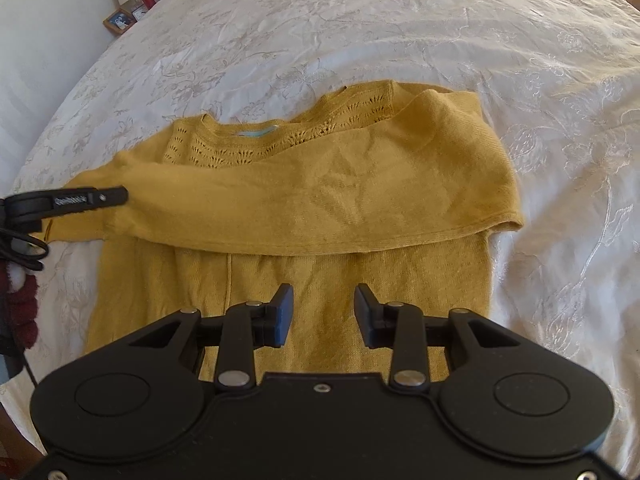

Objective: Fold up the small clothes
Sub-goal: 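Close the left gripper on the other sleeve cuff, then lay the held sleeve across the sweater body and open the left gripper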

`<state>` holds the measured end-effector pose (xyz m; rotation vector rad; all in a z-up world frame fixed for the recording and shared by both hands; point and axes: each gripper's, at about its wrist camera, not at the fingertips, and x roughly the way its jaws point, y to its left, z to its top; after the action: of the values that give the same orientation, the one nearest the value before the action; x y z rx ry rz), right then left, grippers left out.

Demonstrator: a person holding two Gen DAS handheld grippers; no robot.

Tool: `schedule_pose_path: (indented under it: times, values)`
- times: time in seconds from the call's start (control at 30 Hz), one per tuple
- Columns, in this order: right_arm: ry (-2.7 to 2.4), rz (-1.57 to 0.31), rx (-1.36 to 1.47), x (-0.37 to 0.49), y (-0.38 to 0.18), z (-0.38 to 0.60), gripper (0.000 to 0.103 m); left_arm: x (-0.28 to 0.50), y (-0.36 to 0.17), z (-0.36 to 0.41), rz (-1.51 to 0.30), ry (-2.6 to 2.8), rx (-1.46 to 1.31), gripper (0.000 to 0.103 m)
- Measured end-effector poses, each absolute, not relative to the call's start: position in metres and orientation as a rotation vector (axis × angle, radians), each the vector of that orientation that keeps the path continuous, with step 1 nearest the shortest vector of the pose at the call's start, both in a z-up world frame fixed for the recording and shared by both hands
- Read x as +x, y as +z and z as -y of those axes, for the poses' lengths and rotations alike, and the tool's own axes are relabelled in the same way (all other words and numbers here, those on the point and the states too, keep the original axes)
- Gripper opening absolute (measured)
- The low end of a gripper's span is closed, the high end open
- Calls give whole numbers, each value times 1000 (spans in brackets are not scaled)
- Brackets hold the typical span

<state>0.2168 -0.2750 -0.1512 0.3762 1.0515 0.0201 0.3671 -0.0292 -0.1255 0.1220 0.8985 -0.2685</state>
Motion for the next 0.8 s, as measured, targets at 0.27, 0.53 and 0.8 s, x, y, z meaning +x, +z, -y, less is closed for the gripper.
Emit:
schedule_pose_path:
  times: [0.27,0.53,0.8]
  values:
    - [-35,-1044,400,225,-156,297,45,400,-147,-4,-965,-173,168,5]
    - [-128,-1006,378,261,-161,347,50,409,-178,-3,-1016,-138,241,8]
    - [-190,-998,384,309,-176,373,69,421,-205,-11,-1077,25,260,46]
